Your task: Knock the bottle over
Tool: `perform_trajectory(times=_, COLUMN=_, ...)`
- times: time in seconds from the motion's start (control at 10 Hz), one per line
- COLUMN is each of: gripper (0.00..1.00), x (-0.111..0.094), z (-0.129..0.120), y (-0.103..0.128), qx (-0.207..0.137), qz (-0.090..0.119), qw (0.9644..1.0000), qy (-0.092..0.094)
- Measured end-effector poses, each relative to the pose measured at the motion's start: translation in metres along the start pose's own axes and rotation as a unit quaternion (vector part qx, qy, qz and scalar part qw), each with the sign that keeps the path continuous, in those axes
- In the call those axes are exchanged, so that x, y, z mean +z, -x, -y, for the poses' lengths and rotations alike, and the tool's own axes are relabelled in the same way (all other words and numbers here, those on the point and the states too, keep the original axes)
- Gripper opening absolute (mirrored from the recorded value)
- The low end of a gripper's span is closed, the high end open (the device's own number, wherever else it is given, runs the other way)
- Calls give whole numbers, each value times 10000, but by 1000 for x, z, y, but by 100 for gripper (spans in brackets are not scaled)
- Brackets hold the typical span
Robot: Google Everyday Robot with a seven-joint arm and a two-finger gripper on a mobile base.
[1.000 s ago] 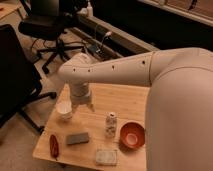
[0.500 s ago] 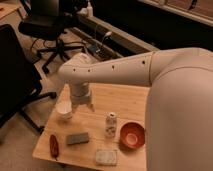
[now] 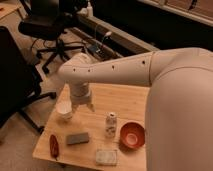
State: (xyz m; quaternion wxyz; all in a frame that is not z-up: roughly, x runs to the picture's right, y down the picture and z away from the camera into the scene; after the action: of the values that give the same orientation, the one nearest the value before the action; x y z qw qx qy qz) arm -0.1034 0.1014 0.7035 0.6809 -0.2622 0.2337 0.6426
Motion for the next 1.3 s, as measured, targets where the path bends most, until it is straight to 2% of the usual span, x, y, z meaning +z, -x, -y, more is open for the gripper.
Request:
perform_trajectory(times=0.7, gripper=65, x=0, z=-1, y=1, qx=-3, qz=7, qw=10000, qy=3)
perform_trajectory(times=0.9, gripper=65, x=-12, z=-6, y=0, qx=-125, qz=115, qw=9998, qy=-115)
perform_trajectory(times=1.0, gripper=65, x=-23, z=-6, y=-7, qx=-110, qz=208, qw=9994, qy=-245)
perform_trajectory(times=1.1, gripper=65, x=-32, z=5, y=-14, qx=23, qz=290, qw=9989, qy=-362)
perform_trajectory(times=1.3, gripper=65, x=-41, z=9, y=-39, qx=256, qz=302, qw=9983, qy=-416)
